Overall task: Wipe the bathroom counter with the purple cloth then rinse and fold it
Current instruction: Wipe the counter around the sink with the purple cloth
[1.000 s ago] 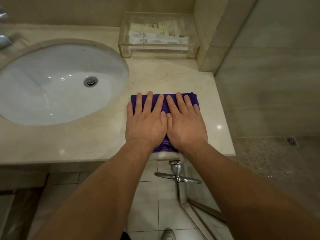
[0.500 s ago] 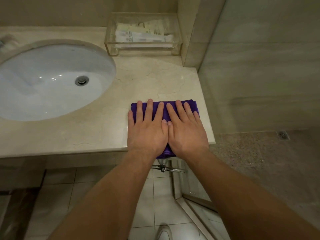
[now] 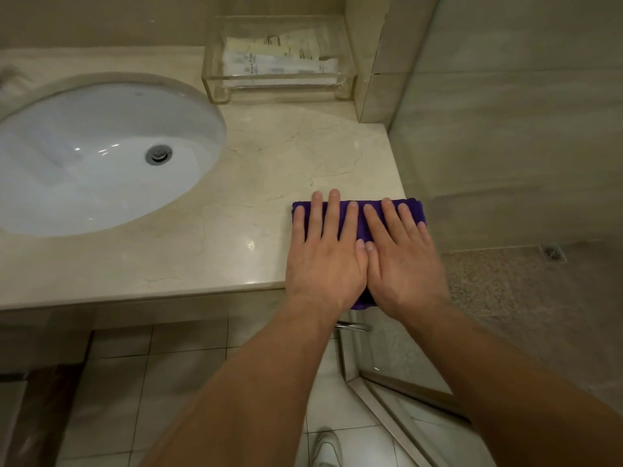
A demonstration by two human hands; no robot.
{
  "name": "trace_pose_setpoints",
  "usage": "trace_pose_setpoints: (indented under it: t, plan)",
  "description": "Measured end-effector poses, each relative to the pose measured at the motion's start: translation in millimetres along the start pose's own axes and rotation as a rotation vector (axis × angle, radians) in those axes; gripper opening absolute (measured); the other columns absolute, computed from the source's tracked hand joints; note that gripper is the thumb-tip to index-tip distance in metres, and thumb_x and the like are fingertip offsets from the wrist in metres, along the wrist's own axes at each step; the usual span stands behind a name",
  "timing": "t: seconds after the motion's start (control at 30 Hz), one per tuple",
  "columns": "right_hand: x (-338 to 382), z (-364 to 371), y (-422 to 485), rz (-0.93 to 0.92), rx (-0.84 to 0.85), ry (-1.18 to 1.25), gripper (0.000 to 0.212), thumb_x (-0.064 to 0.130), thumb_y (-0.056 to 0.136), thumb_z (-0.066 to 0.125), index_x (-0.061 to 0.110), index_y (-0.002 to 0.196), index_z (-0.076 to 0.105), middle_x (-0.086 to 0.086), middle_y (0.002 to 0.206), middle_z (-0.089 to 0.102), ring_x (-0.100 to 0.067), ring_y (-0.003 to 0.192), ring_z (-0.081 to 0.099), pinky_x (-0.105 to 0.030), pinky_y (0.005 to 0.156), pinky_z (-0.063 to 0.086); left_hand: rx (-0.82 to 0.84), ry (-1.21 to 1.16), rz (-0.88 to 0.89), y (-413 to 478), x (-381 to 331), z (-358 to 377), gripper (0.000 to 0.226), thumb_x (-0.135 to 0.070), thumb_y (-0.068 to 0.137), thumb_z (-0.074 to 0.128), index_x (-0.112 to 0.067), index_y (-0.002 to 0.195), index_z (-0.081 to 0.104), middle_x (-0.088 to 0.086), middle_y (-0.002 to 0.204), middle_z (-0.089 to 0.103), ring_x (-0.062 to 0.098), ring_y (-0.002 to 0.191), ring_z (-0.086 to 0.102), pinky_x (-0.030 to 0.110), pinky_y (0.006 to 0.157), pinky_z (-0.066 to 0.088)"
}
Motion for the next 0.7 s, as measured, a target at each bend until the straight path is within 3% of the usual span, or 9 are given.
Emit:
trace_pose_setpoints:
  t: [0.23, 0.7]
  plan:
    - [8.2, 3.2, -0.1, 0.008, -0.022, -0.101, 0.063, 0.044, 0.1, 0.009, 0.023, 0.159, 0.013, -0.003, 0.166, 0.008, -0.019, 0.153, 0.001, -0.037, 0.122, 0.001, 0.003, -0.068, 0.116, 1.9, 12.4, 1.9, 0.061, -0.04, 0.102, 0.012, -0.016, 0.157, 0.001, 0.003, 0.166, -0.004, 0.025, 0.151, -0.01, 0.046, 0.122, -0.004]
    - [87.4, 20.4, 1.4, 0.015, -0.039, -0.119, 0.062, 0.043, 0.1, 0.01, 0.021, 0.159, 0.017, -0.005, 0.166, 0.013, -0.022, 0.154, 0.006, -0.04, 0.124, 0.006, -0.007, -0.075, 0.11, -19.3, 89.1, -6.3, 0.06, -0.04, 0.103, 0.013, -0.017, 0.157, 0.003, 0.002, 0.166, -0.003, 0.024, 0.151, -0.009, 0.045, 0.123, -0.004]
Point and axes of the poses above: each hand's wrist, its own y-axis towards the middle knuckle, its own z-axis out of the palm, x = y × z, the point moved 2 cm from there along y, towards the middle knuckle
